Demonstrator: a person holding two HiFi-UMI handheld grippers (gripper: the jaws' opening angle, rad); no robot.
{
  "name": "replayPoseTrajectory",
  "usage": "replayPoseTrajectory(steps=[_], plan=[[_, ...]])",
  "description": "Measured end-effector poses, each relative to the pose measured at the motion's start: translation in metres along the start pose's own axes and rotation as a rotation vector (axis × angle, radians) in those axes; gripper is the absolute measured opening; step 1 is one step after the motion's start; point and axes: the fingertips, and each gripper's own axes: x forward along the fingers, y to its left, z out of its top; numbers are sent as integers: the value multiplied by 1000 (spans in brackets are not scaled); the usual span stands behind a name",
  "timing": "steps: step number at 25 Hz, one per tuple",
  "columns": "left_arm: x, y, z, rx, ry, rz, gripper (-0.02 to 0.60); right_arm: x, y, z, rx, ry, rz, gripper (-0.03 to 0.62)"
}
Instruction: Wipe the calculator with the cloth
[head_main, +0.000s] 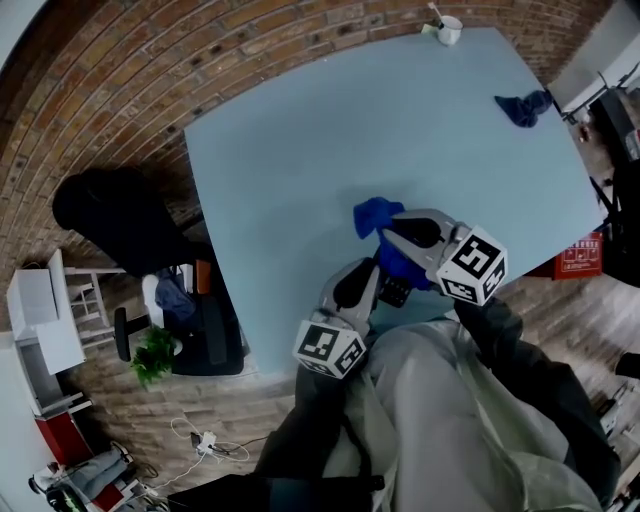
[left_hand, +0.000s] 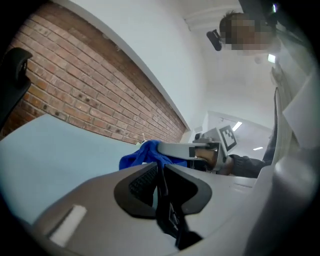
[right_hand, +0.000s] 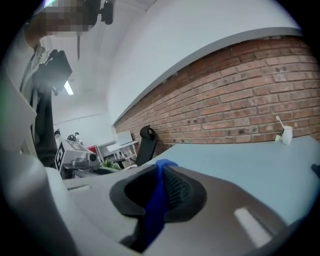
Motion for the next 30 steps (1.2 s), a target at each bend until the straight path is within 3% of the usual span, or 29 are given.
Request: replayPoseTrajectory(steps=[3,5,9,12,18,20,23,26,28,30], plan=[[4,-6,-1,79,21,-10,46,6,43,5,-66,27,136,37],[2,-9,-4,85,27,-24,46,8,67,6,-119,42,192,37],[-8,-18,3,80,-14,-63,44,-3,16,-7,-49,41,69,37],[-15,-18,14,61,-67,-69,43,-19,-17,-29,134,41,28,37],[-28,8,24,-76,-160,-37,43,-33,20,-119,569,137,197,36],[-30,13,22,-132,-175,-52,43,-36,25,-124,665,109,232,35],[-27,6,18,-180,-178,-111,43,-30,7,-91,694,-28,235,35],[-21,1,17,-211,-182,-135,43,-24,-11,-49,639,-161,216,35],[-24,12,20,-310,-229,-114,43,-25,-8,-43,625,-170,233,35],[-29,30,25,-431,-300,-82,43,-31,2,-55,687,-156,276,35]])
